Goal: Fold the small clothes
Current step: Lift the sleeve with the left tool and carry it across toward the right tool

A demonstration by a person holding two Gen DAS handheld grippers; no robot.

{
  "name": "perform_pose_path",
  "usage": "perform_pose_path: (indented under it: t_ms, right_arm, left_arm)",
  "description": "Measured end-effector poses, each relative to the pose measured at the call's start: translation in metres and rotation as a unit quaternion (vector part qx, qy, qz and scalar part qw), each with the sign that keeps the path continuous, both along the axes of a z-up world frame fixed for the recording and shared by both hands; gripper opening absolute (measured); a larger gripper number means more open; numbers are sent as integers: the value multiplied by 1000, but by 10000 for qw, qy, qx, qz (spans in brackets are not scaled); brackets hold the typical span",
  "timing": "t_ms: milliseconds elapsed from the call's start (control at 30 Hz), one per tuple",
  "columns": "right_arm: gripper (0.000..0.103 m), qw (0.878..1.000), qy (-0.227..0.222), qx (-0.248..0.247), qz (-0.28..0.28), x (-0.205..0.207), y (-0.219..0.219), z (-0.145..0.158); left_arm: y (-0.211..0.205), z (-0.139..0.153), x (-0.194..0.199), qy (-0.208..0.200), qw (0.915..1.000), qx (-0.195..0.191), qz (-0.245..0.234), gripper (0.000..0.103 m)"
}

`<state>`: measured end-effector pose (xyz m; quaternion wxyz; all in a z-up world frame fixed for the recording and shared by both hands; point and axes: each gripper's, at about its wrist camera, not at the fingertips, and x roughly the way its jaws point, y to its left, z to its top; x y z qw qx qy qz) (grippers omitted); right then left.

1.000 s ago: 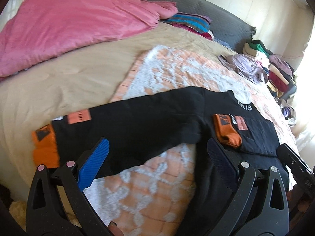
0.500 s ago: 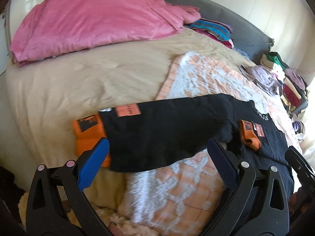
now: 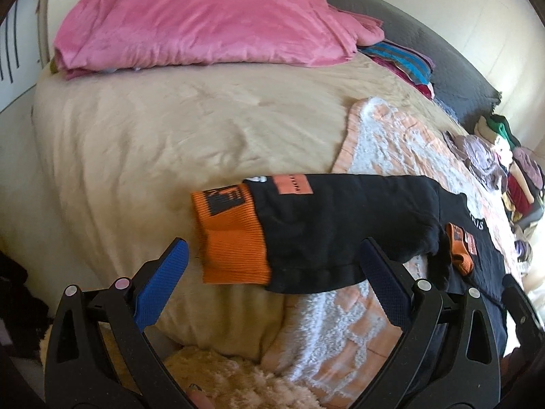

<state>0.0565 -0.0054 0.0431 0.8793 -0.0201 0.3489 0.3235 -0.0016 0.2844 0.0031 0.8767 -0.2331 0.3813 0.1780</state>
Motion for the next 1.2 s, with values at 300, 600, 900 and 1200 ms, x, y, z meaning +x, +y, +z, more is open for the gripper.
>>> perform_pose_path:
  t_ms: [300, 600, 900, 1200]
  right_arm:
    - [98, 9996, 118, 9, 273, -12, 20, -10]
    - [98, 9994, 233, 91, 228, -8, 19, -17]
    - [98, 9988, 420, 208, 114, -4, 9, -24]
    - [98, 9986, 329, 360, -188, 0, -20, -17]
  left_arm:
    - [22, -25, 4, 288, 9972, -671, 136, 93]
    - [27, -41, 14, 279, 9926, -1174, 109, 56]
    - [21, -31, 15, -382, 9900, -1345, -207, 12]
    - [-3, 9, 22, -851, 9903, -988, -476, 11]
